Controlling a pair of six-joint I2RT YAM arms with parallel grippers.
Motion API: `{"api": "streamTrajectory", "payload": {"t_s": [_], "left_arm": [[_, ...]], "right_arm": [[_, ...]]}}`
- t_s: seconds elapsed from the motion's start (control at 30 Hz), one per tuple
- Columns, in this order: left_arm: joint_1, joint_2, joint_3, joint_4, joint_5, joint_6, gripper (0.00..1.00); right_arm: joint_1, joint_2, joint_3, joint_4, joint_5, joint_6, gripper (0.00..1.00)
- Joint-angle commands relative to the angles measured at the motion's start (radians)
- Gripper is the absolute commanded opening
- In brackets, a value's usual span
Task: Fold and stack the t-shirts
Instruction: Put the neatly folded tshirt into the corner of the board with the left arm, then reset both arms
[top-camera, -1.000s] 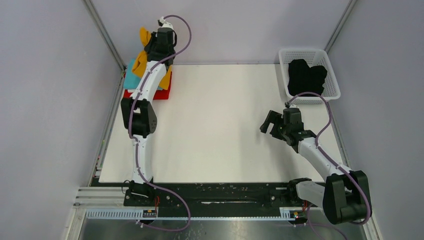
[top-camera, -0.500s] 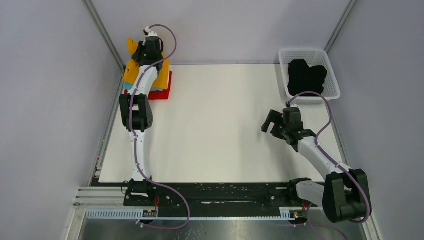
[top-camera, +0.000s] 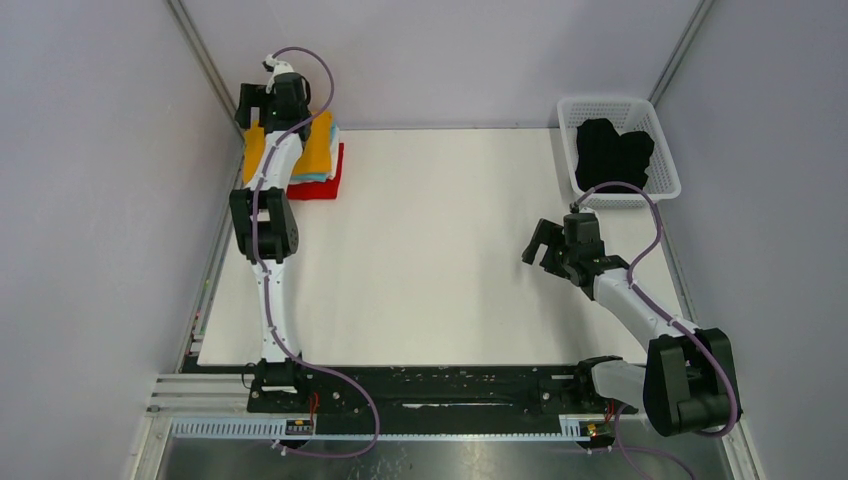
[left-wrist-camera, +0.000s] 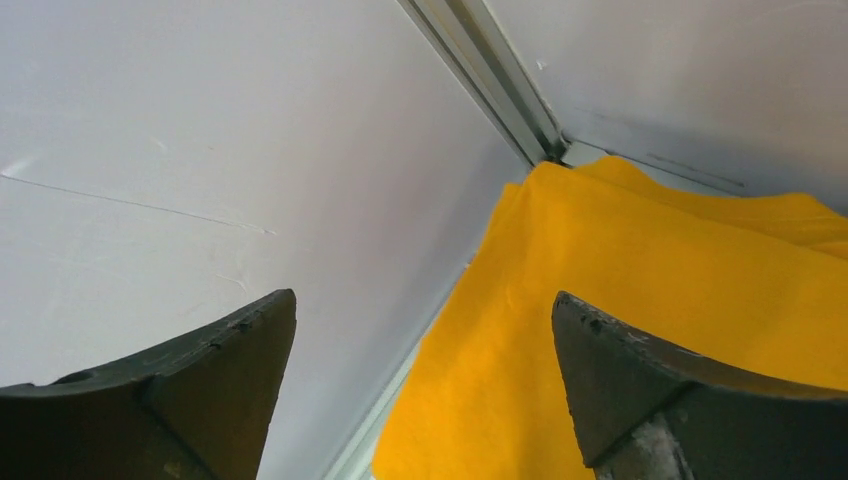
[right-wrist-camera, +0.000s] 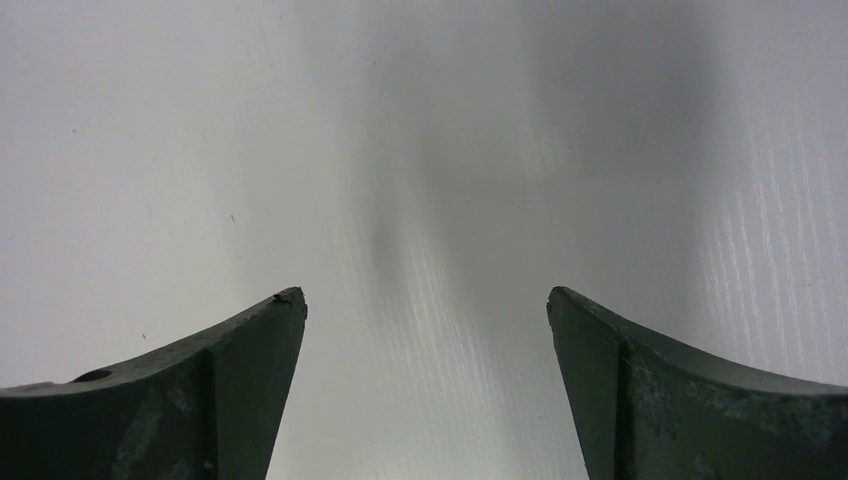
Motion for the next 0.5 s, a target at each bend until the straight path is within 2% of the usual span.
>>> {"api": "streamTrajectory", "payload": {"t_s": [0.0,0.1,0.2,0.27,0.4,0.47], "left_arm": [[-0.001,-0.038,0.052,-0.081,0.05,-0.151,0.99],[-0.013,-0.103,0.001,-0.153,0.152,-0.247,0.99],[-0.039,-0.213,-0.104,-0.157,0.239,-0.333,0.99],[-0.062,-0.3,-0.19,-0.159,0.294,-0.44,0.99],[-0.093,-0.524,-0.476,-0.091,0.506,-0.685,0.99],[-0.126,-0.643,-0.645,-0.018,0.528,-0.756,0.99]], "right_arm": [[-0.001,-0.011,0.031,0.016,0.023,0.01,1.0],[0.0,-0.033,0.028,0.016,0.023,0.015,1.0],[0.0,-0.071,0.018,0.009,0.035,0.022,1.0],[0.0,-0.106,0.008,0.006,0.044,0.03,0.99],[0.0,-0.184,-0.023,0.006,0.058,0.049,0.99],[-0.001,-0.229,-0.043,-0.005,0.065,0.054,1.0]]}}
